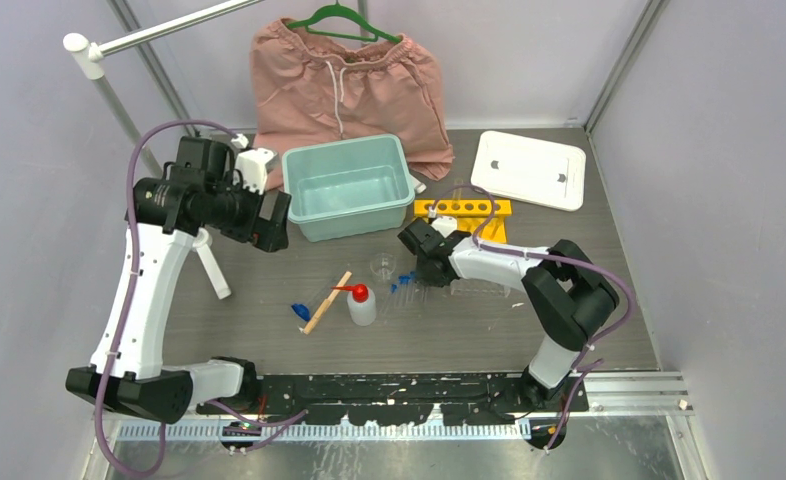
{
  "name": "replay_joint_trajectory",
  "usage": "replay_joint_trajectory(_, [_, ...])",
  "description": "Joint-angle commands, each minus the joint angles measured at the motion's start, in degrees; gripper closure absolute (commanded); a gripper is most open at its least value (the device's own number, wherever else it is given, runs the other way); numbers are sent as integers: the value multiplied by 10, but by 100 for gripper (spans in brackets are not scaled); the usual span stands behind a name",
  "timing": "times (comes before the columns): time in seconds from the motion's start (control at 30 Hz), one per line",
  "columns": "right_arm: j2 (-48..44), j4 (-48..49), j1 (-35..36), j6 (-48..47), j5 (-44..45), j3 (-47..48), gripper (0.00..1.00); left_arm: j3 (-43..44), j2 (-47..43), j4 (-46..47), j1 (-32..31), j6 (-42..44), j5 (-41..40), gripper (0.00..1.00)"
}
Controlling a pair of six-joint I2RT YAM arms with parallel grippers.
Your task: Organize the chemistry lab equipment
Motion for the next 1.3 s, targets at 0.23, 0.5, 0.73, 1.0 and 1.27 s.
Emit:
replay_joint_trajectory(0.23, [-172,-82,-3,3,21,36,99,-38,-46,24,4,-5,60,0])
replay_joint_trajectory(0.5, [-188,-55,36,14,-60,177,99,-71,-55,54,4,-50,175,4])
replay_joint_trajectory(0.73, [-125,45,97,57,-106,271,99,-93,-60,114,3,-115,230,10])
replay_joint_trajectory(1.0, [-75,99,123,113,-134,311,99,-86,-44,148,3,-152,252,16])
replay_joint_trajectory(1.27, [-55,143,130,144,-160,315,99,-89,-25,139,3,-153,275,33])
